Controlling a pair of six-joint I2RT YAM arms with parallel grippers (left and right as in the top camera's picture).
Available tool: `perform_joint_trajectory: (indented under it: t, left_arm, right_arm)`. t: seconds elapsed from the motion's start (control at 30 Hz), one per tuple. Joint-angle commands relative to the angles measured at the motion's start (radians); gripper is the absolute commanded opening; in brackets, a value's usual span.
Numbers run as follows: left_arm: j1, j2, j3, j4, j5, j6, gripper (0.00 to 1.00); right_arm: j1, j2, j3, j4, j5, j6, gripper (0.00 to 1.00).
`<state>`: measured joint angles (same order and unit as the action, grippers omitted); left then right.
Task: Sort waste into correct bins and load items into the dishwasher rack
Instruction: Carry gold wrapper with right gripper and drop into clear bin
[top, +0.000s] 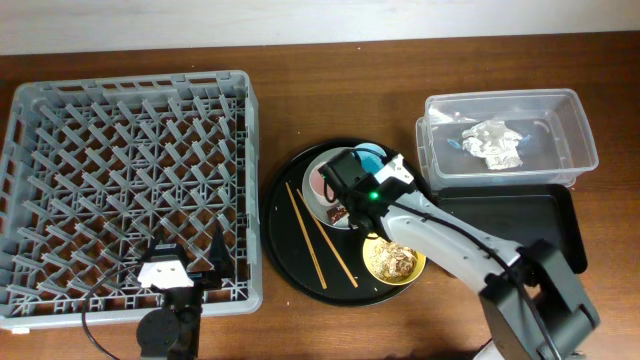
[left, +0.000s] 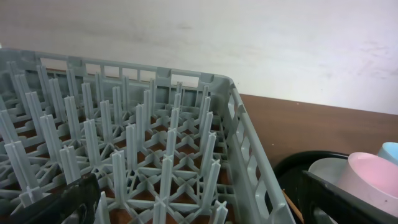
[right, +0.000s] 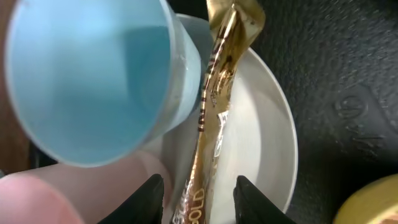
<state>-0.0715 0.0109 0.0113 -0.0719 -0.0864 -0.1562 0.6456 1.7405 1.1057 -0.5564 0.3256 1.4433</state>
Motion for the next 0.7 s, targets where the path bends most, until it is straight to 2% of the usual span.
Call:
perform_joint_trajectory:
  t: [0.0,0.1,0.2,0.23,0.3,0.43,0.47,0.53,0.63,0.67]
  left_arm:
    - [0.004,-0.004,-0.001,-0.005,-0.001,0.016,0.99]
    - [0.004,-0.004,-0.001,-0.005,-0.001,0.016,0.99]
    - [0.004,-0.004,-0.001,-0.005,-0.001,0.016,0.99]
    - [0.004,-0.004,-0.001,-0.005,-0.001,0.016,0.99]
    - [0.004,-0.004,-0.001,-0.005,-0.001,0.016,0.99]
    - [0.004,-0.004,-0.001,-0.005,-0.001,0.016,0.99]
    - [0.004,-0.004,-0.001,-0.005,-0.001,0.016,0.99]
    - [0.004,-0.004,-0.001,-0.005,-0.001,0.016,0.99]
    - [0.004,-0.004,-0.001,-0.005,-0.001,0.016,0.99]
    - [0.004,-0.004,-0.001,-0.005,-0.001,0.016,0.99]
  right_arm:
    - [0.002,0.054,-0.012,0.016,0.027,0.014,0.38]
    - [0.002,0.084,-0.012,0.027,0.027,0.014,0.33]
    - [0.002,0.085,-0.012,0.026,0.027,0.013,0.15]
    - [0.002,0.085,-0.012,0.026,0.028,0.013,0.14]
    - [0.002,0.071,-0.012,0.012,0.033,0.001,0.04]
    - [0.002,-0.122,-0.010,-0.116,0.130,-0.019,0.04]
    - [0.002,-0.189,-0.010,-0.133,0.154,-0.072,0.04]
    - [-0.023,-0.371,-0.010,-0.138,0.175,-0.296,0.04]
    - [-0.141,-0.474,-0.010,-0.154,0.137,-0.375,0.04]
    - [-0.222,-0.483,-0.010,-0.153,0.125,-0.374,0.04]
